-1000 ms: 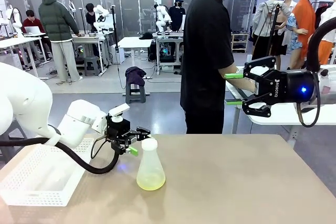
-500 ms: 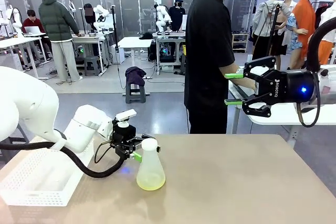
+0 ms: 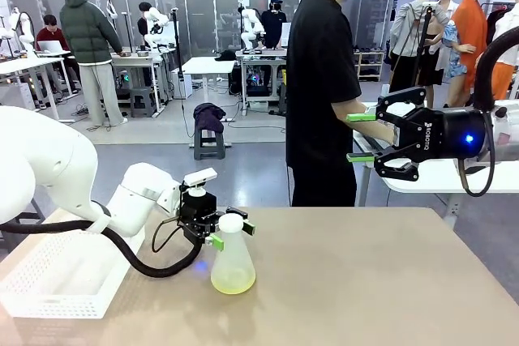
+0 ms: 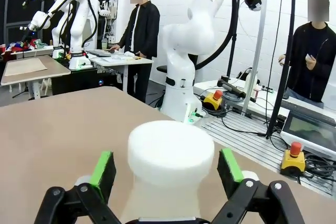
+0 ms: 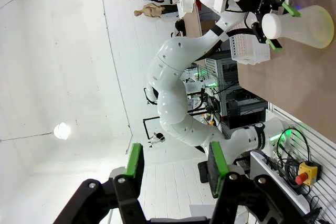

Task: Prepare the solutions needed for the experiment.
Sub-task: When the human places the Big flask in the center of the table, pick up the Big flask and place it in the left Organizing basket.

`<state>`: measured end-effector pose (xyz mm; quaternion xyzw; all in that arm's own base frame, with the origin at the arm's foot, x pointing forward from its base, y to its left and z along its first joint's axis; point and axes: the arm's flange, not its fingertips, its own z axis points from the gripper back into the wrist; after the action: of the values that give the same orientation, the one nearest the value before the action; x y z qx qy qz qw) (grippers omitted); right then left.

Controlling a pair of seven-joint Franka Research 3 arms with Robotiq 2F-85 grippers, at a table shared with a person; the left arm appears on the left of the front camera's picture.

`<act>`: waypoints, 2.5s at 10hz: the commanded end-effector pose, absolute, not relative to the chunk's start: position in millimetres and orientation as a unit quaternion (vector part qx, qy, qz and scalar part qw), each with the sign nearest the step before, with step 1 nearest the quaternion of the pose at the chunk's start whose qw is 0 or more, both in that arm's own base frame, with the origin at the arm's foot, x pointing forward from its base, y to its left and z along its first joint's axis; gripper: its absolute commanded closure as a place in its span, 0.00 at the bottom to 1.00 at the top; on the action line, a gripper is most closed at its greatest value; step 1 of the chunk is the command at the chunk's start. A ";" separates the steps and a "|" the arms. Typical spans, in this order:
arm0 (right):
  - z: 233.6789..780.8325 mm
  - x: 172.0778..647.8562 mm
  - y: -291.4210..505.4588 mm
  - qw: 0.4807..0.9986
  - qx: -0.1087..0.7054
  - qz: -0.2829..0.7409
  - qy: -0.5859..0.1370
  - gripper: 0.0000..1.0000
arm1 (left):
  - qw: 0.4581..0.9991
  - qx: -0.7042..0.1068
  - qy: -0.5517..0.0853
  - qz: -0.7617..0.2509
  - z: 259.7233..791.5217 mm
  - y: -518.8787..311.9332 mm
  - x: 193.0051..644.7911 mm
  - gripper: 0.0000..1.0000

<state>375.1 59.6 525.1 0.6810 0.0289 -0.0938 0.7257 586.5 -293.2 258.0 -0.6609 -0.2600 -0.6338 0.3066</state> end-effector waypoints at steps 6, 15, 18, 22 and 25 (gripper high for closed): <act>526.2 375.0 60.1 0.723 0.684 -0.093 0.029 0.37 | 0.306 -0.686 -0.244 -0.613 255.0 -296.3 602.1 0.28; 526.2 375.0 60.1 0.723 0.684 -0.093 0.029 0.37 | 0.336 -0.660 -0.241 -0.627 280.3 -293.5 593.2 0.78; 526.2 375.0 60.1 0.723 0.684 -0.093 0.029 0.37 | 0.331 -0.661 -0.249 -0.625 288.7 -291.5 589.5 0.91; 526.2 375.0 60.1 0.723 0.684 -0.093 0.029 0.37 | 0.310 -0.650 -0.270 -0.639 316.2 -283.8 577.6 1.00; 526.2 375.0 60.1 0.723 0.684 -0.093 0.029 0.37 | 0.303 -0.635 -0.306 -0.642 356.7 -266.2 577.7 1.00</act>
<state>375.1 59.6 525.1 0.6809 0.0290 -0.0939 0.7257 591.0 -278.1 340.0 -0.6384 -0.2775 -0.6464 0.3124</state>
